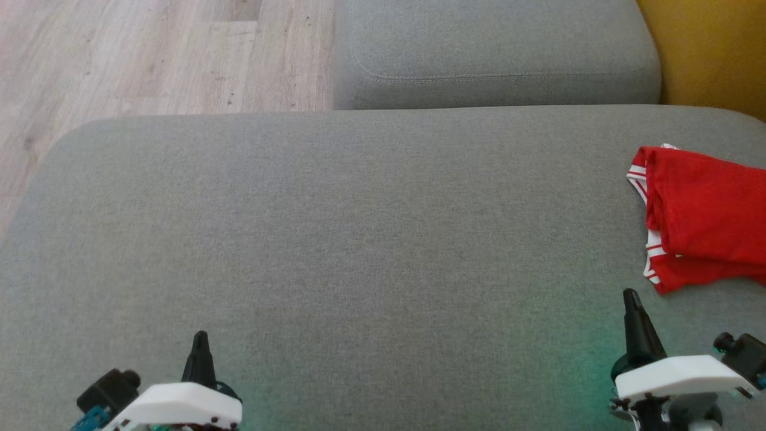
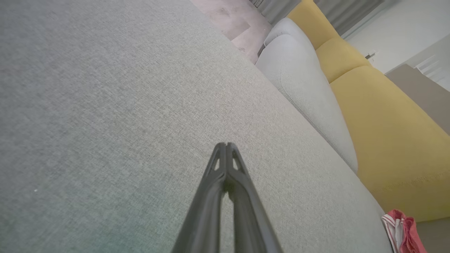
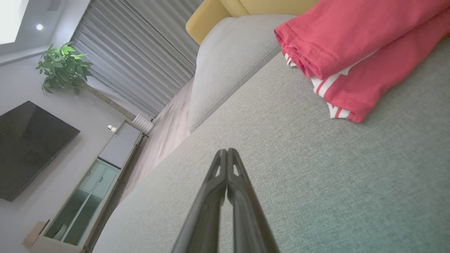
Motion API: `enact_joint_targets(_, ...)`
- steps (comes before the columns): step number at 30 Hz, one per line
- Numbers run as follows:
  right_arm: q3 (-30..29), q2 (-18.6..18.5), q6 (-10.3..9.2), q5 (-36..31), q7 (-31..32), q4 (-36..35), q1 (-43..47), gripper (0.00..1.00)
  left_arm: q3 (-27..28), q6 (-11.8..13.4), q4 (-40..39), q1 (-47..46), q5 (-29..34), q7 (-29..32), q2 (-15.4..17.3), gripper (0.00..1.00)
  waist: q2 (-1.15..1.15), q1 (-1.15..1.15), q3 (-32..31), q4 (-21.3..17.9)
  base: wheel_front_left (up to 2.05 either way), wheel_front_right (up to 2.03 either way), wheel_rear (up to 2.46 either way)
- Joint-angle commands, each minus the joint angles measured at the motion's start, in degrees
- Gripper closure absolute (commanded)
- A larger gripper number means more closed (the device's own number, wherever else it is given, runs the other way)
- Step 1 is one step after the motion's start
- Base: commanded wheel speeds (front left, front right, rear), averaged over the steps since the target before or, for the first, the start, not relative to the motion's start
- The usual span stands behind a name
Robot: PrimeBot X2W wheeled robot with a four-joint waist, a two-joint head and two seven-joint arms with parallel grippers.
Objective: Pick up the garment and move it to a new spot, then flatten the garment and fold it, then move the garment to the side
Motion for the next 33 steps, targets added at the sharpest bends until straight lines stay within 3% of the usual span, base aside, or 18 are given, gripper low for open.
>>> enact_joint_targets(1, 0.0, -0.9, 0.21, 2.2, 0.2, -1.6, -3.7, 1.0, 2.5, -0.9, -1.4, -3.6, -1.3, 0.4, 0.1, 1.0, 0.0, 0.0, 0.0, -0.1, 0.0, 0.0, 0.0)
enact_joint_targets(33, -2.1, -1.0, 0.32, 23.0, 2.9, -0.9, -6.5, 1.0, 12.8, -8.1, -0.7, -5.3, -14.7, 5.3, -3.9, 1.0, 0.0, 0.0, 0.7, -1.6, 0.0, 0.0, 0.0)
